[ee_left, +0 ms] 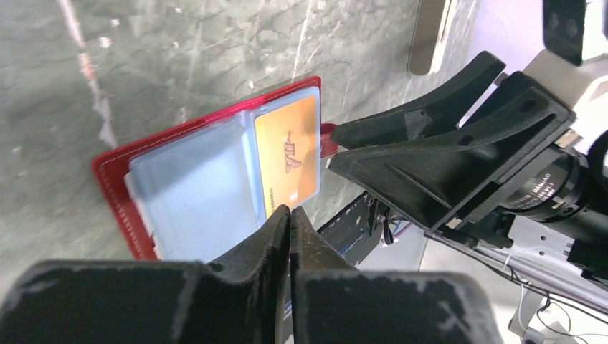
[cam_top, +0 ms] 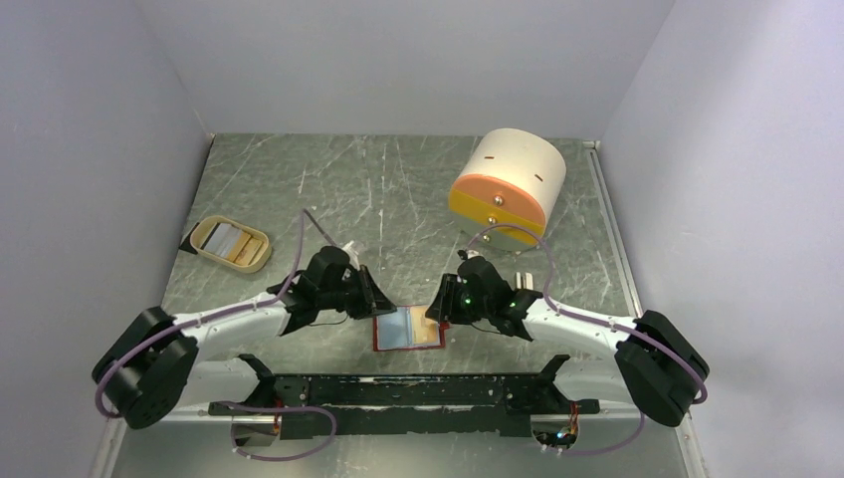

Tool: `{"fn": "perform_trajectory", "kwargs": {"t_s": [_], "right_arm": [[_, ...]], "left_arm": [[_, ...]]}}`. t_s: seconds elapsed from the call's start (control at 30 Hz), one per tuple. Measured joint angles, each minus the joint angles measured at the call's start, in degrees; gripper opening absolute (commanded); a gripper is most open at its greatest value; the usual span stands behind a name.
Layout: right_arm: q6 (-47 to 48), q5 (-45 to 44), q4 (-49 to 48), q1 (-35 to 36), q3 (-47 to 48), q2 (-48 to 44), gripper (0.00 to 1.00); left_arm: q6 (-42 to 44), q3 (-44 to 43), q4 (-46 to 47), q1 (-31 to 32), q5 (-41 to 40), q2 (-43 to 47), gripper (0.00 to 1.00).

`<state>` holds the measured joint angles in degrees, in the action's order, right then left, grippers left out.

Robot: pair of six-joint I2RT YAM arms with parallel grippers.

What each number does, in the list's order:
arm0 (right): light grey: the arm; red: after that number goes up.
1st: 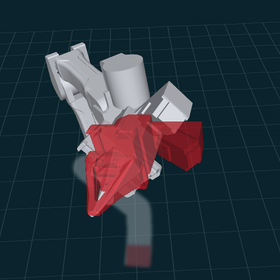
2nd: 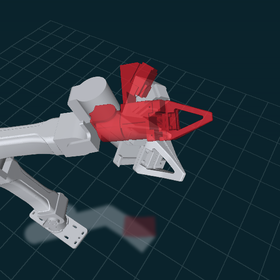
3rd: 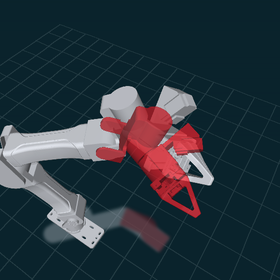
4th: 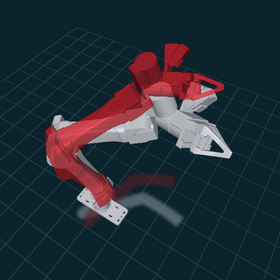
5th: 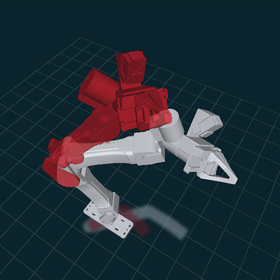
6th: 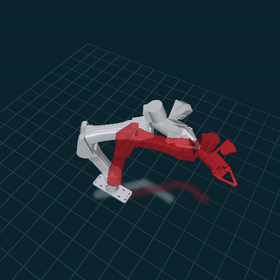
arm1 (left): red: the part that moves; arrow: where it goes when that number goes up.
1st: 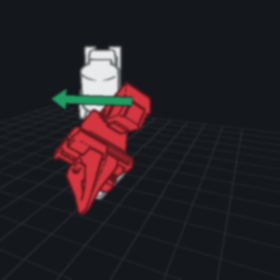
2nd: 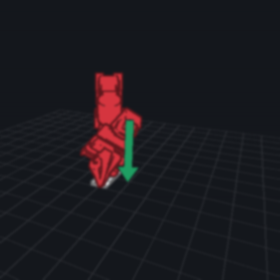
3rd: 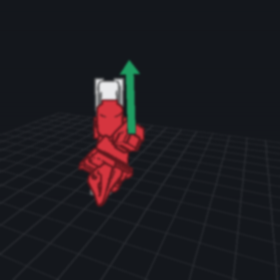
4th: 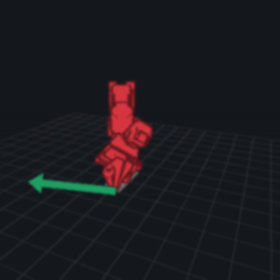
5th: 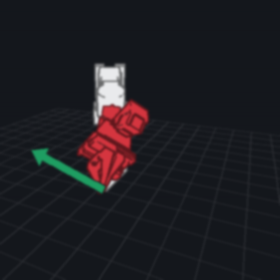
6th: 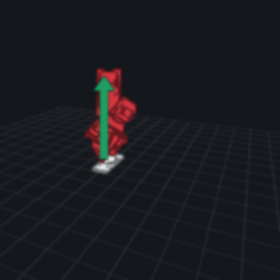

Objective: Put the credit cards into the card holder
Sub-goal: Turn over the card slot in the card holder.

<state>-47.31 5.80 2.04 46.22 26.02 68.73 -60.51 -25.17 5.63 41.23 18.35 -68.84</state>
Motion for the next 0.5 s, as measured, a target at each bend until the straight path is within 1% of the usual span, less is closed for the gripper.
{"fn": "perform_trajectory", "kwargs": {"t_s": [0.13,0.23,0.3,0.5], "right_arm": [[0.0,0.0,-1.0,0.0,0.0,0.8,0.43],[0.0,0.0,-1.3,0.0,0.0,1.8,0.43],[0.0,0.0,-1.8,0.0,0.0,2.8,0.42],[-0.1,0.5,-3.3,0.0,-0.6,4.1,0.40]], "left_arm": [[-0.5,-1.2,4.4,1.8,1.5,-6.7,0.09],[-1.0,-1.1,5.7,2.3,2.3,-10.4,0.09],[-1.3,-0.9,6.8,2.4,2.4,-11.8,0.09],[-1.4,-0.1,7.5,2.4,2.4,-11.7,0.09]]}}
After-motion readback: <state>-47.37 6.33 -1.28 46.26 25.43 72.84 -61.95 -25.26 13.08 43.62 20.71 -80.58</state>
